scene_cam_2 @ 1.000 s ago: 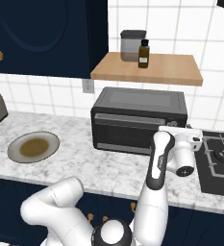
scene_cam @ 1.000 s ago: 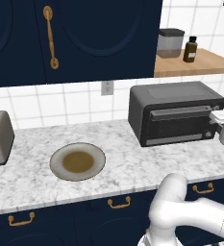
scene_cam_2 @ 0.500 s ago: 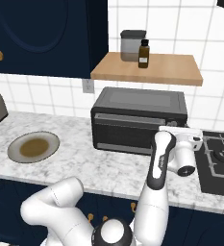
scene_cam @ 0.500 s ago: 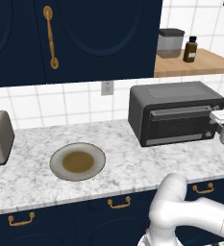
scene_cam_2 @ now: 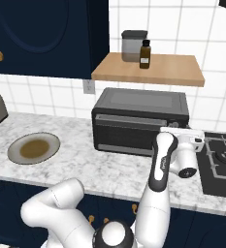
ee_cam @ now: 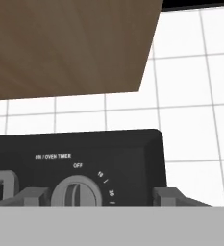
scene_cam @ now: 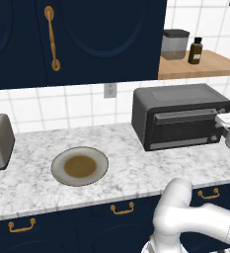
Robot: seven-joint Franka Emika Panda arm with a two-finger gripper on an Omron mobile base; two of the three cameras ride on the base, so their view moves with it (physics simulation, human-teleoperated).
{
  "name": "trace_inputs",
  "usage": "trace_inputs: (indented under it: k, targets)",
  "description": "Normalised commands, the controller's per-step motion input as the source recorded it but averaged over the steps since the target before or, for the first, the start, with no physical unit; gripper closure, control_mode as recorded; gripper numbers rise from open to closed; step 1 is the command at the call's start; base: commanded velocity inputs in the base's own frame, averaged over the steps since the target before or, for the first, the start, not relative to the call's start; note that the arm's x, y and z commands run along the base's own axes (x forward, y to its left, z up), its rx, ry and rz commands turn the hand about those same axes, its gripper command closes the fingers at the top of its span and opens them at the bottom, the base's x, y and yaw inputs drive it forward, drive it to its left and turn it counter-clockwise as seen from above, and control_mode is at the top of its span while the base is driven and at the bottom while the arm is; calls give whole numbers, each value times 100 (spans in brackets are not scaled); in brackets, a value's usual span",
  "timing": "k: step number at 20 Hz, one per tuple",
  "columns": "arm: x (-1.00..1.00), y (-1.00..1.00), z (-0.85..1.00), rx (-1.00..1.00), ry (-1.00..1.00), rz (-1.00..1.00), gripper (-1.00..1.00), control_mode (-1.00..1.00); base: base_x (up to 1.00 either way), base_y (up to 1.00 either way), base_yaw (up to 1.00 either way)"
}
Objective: Pick up the kebab skewer and baguette bread, and place them inside the toaster oven. Close the toaster oven door and start by setting the timer.
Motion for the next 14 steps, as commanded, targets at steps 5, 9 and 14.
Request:
trace_inputs:
  k: [5, 9, 14]
  targets:
    - [0, 7, 0, -2, 0, -2, 100, -100, 0, 0, 0]
    - [0, 13, 0, -1, 0, -8, 100, -100, 0, 0, 0]
    - [0, 10, 0, -1, 0, -8, 100, -100, 0, 0, 0]
